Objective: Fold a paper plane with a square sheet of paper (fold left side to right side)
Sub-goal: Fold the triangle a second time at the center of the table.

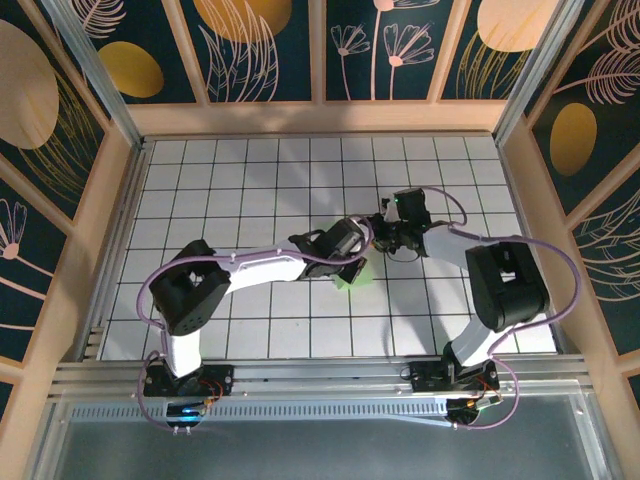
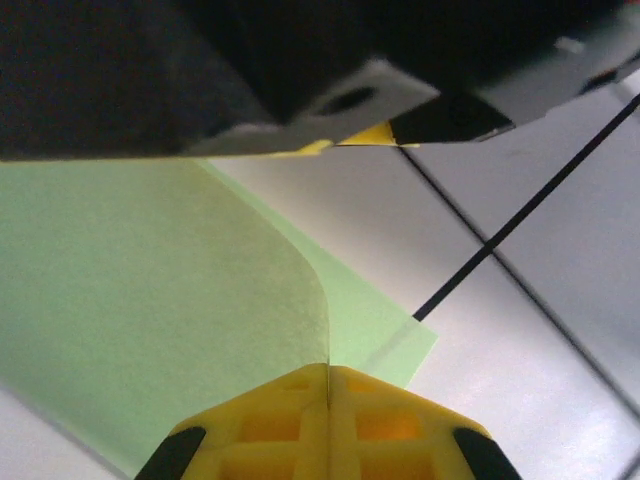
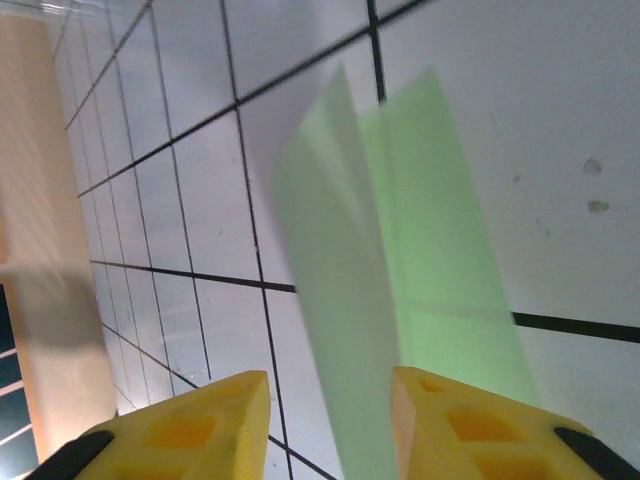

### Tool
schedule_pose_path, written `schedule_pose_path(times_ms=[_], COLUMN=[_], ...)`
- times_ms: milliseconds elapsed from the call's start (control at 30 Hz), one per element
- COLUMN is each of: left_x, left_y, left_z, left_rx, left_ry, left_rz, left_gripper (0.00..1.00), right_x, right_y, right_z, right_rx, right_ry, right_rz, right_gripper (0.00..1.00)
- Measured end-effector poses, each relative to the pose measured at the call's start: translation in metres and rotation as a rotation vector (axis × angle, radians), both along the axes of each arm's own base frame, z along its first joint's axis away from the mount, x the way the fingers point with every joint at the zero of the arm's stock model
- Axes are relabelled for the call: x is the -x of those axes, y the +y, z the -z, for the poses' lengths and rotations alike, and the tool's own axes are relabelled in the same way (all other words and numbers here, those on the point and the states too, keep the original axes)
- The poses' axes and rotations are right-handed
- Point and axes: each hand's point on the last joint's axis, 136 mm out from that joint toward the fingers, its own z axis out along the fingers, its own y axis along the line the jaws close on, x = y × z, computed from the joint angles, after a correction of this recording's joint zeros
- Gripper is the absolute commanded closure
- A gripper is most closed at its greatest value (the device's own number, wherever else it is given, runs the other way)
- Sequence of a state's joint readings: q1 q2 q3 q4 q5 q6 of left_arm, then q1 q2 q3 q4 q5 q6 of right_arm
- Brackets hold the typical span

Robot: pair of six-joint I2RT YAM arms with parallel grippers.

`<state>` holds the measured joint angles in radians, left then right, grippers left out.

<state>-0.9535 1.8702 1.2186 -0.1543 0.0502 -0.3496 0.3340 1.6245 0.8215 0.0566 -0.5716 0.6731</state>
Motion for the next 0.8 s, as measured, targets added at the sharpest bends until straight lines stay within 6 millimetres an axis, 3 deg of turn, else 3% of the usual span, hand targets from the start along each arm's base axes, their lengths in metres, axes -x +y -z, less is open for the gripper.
schedule_pose_path(times_ms=[167,400,633,800], left_x=[-0.014,-0.011,-0.010,-0.010], left_y=[0.010,0.013,0.016,0.020], left_z=[-0.009,-0.005,0.003,0.012], left_rx=[0.181,0.318,0.372,0.374], left_ry=[0.127,0.272,0.338,0.361], left_rz=[-0.042,-0.049,-0.070,-0.095], left_gripper=[1.00,1.00,1.00,1.00], right_x=[0.001,0.035,0.078,0.090], right_y=[-0.020,-0.033,-0.015,0.002], right_z=[-0.021,-0.004,0.028,0.045], right_rx=[0.030,0.072,0.086,0.094], right_ry=[-0.092,-0.061,0.031,0.075], right_rz=[0.020,-0.007,-0.089,-0.135], right_gripper=[0.66,0.98,1.00,1.00])
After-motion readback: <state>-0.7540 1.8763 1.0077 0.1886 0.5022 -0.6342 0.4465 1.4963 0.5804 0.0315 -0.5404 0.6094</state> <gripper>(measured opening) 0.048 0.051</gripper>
